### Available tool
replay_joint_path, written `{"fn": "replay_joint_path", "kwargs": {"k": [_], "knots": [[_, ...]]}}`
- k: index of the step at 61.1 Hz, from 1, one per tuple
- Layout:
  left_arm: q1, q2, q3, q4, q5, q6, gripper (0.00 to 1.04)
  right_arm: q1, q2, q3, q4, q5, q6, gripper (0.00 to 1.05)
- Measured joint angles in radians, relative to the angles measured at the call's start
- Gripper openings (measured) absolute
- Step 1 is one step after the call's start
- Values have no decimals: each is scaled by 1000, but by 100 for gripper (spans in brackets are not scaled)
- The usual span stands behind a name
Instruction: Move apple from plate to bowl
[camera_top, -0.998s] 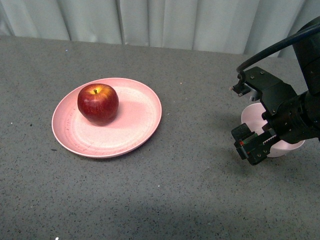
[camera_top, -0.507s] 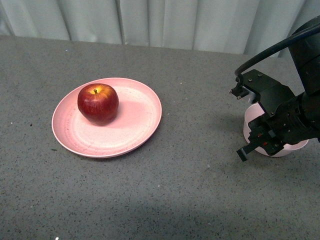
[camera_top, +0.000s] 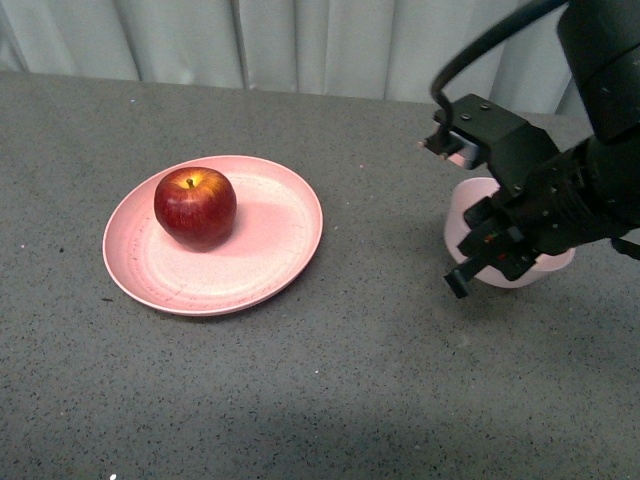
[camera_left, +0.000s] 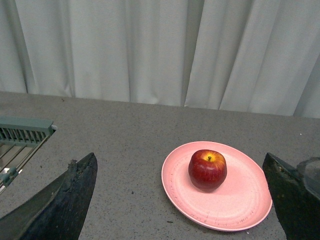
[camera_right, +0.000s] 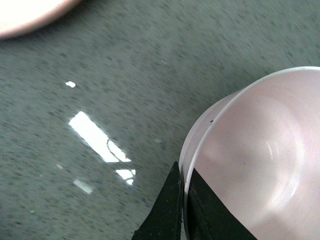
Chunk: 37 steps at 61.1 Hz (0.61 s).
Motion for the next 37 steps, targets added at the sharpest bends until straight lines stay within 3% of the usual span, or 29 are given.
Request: {"fn": "replay_joint_path", "kwargs": {"k": [16,37], "knots": [[0,0,0,0,0,0,98,98,60,107,-40,-45,8,1],[0,0,0,0,0,0,98,142,183,251,-82,-55,17,1]]}}
